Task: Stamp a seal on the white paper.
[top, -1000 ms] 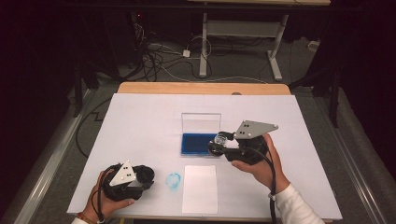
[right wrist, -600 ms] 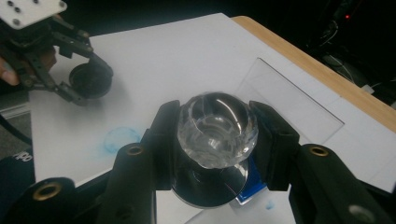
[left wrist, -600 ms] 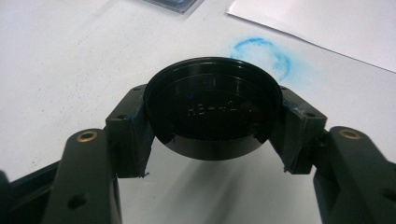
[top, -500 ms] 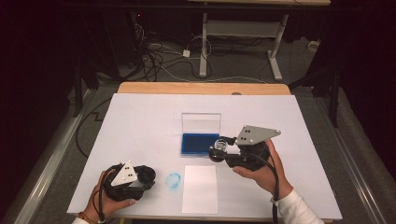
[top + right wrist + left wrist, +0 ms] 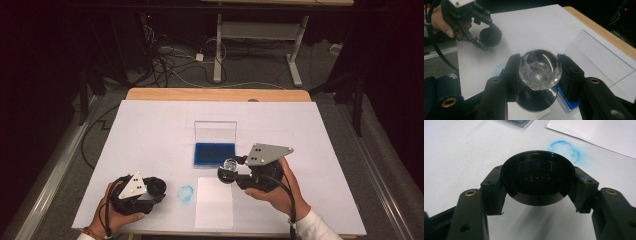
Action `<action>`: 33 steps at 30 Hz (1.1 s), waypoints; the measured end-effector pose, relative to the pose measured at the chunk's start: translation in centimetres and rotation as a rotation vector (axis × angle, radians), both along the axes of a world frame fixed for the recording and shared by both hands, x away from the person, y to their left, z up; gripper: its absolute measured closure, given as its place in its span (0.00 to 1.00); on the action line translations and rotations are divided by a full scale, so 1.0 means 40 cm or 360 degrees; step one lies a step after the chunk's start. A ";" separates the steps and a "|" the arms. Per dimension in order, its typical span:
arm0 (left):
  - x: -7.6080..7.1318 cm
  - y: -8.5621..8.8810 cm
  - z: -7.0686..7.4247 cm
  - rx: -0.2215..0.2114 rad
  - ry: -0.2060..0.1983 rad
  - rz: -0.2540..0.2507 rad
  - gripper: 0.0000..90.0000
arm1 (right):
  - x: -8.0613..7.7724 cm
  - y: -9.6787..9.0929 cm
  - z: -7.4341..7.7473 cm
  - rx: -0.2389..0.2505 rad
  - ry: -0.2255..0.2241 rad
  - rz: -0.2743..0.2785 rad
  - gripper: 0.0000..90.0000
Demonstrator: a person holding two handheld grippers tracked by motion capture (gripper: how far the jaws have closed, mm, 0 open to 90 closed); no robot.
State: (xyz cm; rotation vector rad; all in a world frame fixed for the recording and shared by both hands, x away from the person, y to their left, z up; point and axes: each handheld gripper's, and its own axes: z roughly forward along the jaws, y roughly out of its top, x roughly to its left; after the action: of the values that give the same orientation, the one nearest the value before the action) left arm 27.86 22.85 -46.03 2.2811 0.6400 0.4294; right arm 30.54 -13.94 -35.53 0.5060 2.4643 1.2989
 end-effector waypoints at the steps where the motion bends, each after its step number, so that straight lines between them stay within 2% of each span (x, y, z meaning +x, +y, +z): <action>1: 0.000 0.000 0.000 0.0001 0.0000 -0.0002 0.41 | -0.002 0.003 -0.005 -0.0004 0.0008 0.0006 0.63; 13: 0.001 0.000 0.002 -0.0002 -0.0009 0.0002 0.41 | -0.019 0.049 -0.069 -0.0116 0.0068 0.0085 0.63; 20: 0.003 -0.003 0.002 0.0003 -0.0009 -0.0004 0.41 | -0.026 0.061 -0.095 -0.0117 0.0058 0.0121 0.63; 33: 0.006 -0.006 0.003 0.0004 -0.0010 -0.0011 0.41 | -0.026 0.083 -0.148 -0.0196 0.0106 0.0149 0.63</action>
State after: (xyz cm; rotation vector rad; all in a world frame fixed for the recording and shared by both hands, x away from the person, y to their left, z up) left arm 28.09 22.62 -45.92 2.2829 0.6284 0.4339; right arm 29.50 -10.63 -41.45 0.4140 2.6316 1.1727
